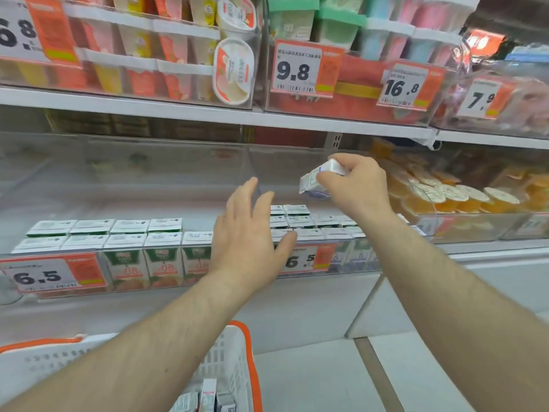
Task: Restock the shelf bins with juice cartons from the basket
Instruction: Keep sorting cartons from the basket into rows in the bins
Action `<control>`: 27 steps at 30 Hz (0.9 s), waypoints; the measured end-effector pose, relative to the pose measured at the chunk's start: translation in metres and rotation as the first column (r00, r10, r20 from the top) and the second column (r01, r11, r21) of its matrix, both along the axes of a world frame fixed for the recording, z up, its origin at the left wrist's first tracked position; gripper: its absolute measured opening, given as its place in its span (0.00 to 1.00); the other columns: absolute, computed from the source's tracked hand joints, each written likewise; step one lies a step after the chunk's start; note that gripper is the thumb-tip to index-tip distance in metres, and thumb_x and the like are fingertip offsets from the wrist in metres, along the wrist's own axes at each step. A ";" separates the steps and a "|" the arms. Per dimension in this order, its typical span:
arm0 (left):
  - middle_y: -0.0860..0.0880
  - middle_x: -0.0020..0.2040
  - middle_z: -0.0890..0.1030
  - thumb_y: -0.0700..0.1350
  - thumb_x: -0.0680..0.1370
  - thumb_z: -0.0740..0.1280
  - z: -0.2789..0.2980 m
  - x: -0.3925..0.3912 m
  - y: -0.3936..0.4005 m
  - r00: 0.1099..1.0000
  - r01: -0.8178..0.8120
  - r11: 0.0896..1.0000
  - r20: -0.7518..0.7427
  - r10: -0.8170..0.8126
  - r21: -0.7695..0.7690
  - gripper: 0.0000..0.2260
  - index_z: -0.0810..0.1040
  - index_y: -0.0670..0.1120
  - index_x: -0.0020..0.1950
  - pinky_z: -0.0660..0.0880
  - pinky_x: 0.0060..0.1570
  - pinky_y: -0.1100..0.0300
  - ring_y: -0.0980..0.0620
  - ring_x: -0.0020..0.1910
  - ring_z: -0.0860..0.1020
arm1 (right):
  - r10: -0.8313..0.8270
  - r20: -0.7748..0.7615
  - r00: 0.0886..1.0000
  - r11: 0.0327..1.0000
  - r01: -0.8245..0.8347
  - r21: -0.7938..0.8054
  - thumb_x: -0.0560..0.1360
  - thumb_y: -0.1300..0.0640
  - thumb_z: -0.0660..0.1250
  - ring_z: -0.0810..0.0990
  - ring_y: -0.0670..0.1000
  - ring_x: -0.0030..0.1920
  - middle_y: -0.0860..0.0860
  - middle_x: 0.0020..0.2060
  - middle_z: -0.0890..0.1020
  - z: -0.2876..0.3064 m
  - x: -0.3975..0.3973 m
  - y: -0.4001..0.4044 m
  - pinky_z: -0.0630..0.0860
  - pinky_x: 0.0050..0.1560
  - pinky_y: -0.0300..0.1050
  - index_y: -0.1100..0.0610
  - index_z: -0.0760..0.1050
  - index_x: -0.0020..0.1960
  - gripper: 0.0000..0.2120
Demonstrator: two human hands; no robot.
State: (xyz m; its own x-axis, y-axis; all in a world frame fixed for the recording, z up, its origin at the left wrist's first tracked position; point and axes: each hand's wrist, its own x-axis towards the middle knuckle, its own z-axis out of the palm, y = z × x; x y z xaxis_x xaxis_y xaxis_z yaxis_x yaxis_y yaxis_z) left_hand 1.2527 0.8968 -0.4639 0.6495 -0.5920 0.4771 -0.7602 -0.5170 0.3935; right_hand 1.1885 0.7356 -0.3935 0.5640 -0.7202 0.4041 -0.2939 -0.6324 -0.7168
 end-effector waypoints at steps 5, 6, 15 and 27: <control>0.51 0.80 0.42 0.62 0.80 0.53 -0.007 0.001 -0.017 0.997 -0.047 0.990 -0.054 0.054 0.132 0.33 0.50 0.45 0.79 0.59 0.71 0.51 0.51 0.78 0.52 | -0.065 -0.375 0.925 0.998 0.063 -0.018 0.71 0.55 0.69 0.80 0.56 0.58 0.53 0.58 0.83 -0.015 0.029 -0.061 0.78 0.59 0.49 0.53 0.82 0.59 0.17; 0.52 0.80 0.41 0.62 0.80 0.53 -0.009 0.000 -0.019 0.997 -0.064 0.986 -0.039 0.071 0.154 0.34 0.50 0.45 0.79 0.61 0.69 0.51 0.51 0.77 0.55 | -0.031 -0.460 0.887 0.999 0.033 -0.003 0.71 0.55 0.70 0.80 0.56 0.56 0.54 0.57 0.83 -0.020 0.035 -0.066 0.79 0.57 0.50 0.56 0.83 0.57 0.15; 0.54 0.79 0.38 0.62 0.79 0.54 -0.015 -0.002 -0.022 0.993 -0.110 0.983 -0.028 0.115 0.146 0.35 0.48 0.45 0.79 0.65 0.66 0.51 0.50 0.69 0.69 | 0.273 -0.575 0.771 0.919 -0.033 0.392 0.76 0.60 0.60 0.71 0.55 0.35 0.55 0.38 0.74 -0.033 0.059 -0.079 0.70 0.39 0.46 0.60 0.72 0.39 0.08; 0.54 0.79 0.37 0.61 0.80 0.53 -0.017 -0.001 -0.022 0.993 -0.085 0.987 -0.067 0.095 0.136 0.35 0.45 0.46 0.80 0.61 0.69 0.49 0.50 0.71 0.66 | 0.250 -0.697 0.672 0.949 -0.026 0.315 0.82 0.37 0.49 0.71 0.58 0.70 0.55 0.71 0.72 -0.035 0.070 -0.065 0.65 0.72 0.56 0.57 0.70 0.72 0.30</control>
State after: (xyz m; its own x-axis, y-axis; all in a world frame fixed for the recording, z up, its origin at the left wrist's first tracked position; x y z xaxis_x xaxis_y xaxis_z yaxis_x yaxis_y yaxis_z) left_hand 1.2521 0.8748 -0.4810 0.7332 -0.5843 0.3479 -0.6800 -0.6332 0.3698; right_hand 1.2581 0.6706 -0.4285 0.6972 -0.6202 -0.3597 -0.7111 -0.5346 -0.4566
